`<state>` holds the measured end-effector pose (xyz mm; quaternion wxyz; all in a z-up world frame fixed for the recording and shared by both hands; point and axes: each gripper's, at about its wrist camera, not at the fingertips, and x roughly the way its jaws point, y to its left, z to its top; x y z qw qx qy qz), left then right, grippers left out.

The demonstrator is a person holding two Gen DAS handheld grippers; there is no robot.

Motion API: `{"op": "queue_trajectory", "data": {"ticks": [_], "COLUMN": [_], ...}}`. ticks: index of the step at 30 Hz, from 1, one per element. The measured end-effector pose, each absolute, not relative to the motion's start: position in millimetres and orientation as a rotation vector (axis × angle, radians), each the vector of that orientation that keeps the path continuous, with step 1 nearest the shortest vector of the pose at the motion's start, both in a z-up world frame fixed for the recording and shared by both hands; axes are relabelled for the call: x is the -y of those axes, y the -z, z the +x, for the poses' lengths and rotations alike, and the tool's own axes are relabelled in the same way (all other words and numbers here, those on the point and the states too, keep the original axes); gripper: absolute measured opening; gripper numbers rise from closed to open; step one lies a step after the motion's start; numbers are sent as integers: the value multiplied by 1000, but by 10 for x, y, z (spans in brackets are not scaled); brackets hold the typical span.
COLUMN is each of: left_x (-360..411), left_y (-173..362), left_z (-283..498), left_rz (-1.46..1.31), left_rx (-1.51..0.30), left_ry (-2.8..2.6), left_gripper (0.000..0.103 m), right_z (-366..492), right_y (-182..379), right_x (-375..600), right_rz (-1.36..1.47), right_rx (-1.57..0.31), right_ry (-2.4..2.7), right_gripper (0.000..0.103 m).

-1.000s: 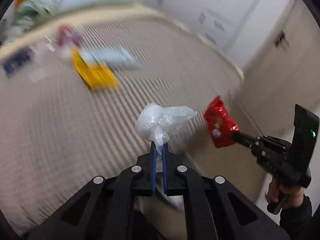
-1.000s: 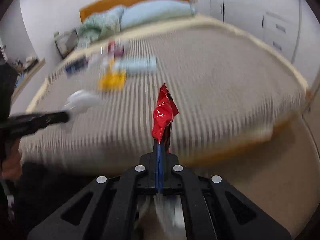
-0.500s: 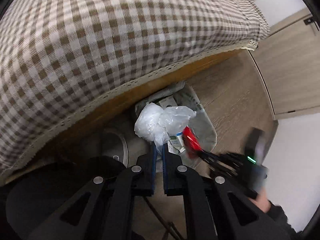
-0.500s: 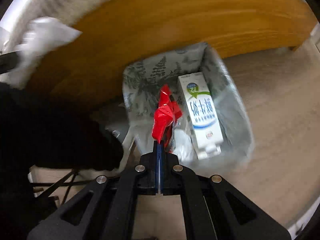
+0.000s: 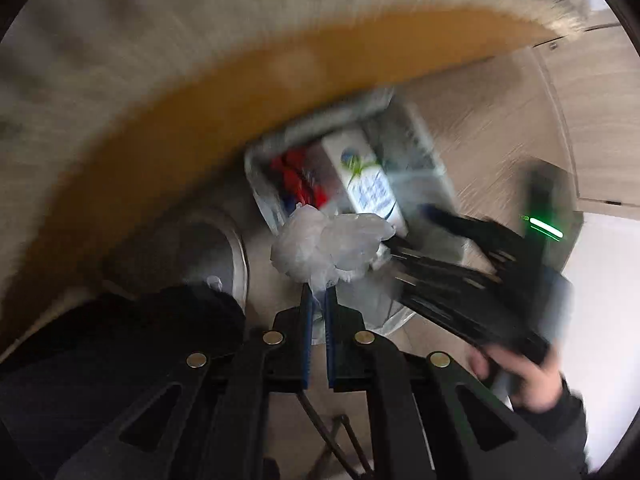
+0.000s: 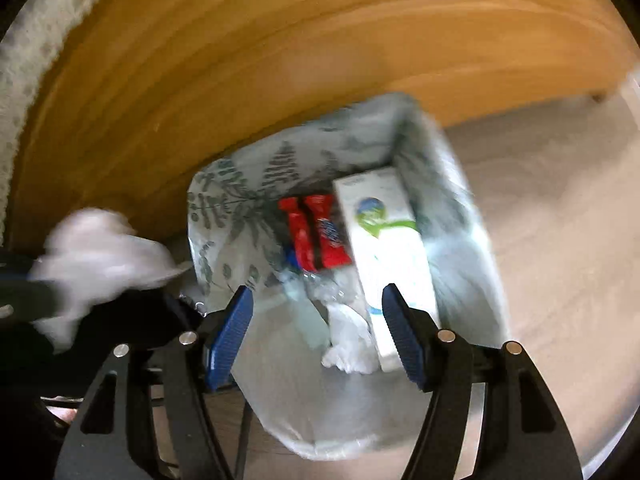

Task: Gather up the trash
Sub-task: 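Carry both items over the wastebasket and open both grippers to drop them, then raise both open tools back over the bed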

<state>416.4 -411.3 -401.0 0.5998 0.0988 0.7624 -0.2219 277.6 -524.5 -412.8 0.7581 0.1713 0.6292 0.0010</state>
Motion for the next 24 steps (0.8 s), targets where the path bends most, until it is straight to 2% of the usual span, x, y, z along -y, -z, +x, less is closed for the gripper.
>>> {"op": "queue_trajectory", "data": {"ticks": [3,7,8,9,10,11,18,24], "left_x": [4297,4552,4569,4591,4586,4566,4294,4020], "left_y": [4243,4414,4448,4521,4577,4597,4377,3935], "left_z": [4141,4176,4191,4206,4231,4229,4284,4157], "left_rz": [336,450,438,421,408,391,312,189], "left_rx": [-1774,-1681,-1680,-1690,-1690,-1682,-1711,-1656], "left_ry": [498,513,519,506,495,481,448,524], "left_gripper": [3,4,11,22,51,61,61,61], "right_z": [2393,2010,1957,1913,1883,1867,1934,1899], "right_y": [4027,3930,3911,3911,3901,3916,3814,3725], "right_x": [5451,5591,5603,5603,5592,5584,5460,5317], "right_rz": [455,528,536,536,532,534,527,547], "right_rx": [-1341,-1336,-1338,-1344,-1349,-1358,-1353,-1346], "right_ry": [76,162,172,179,184,186,194,205], "right_gripper": [64,64,64,64,64,64,64,64]}}
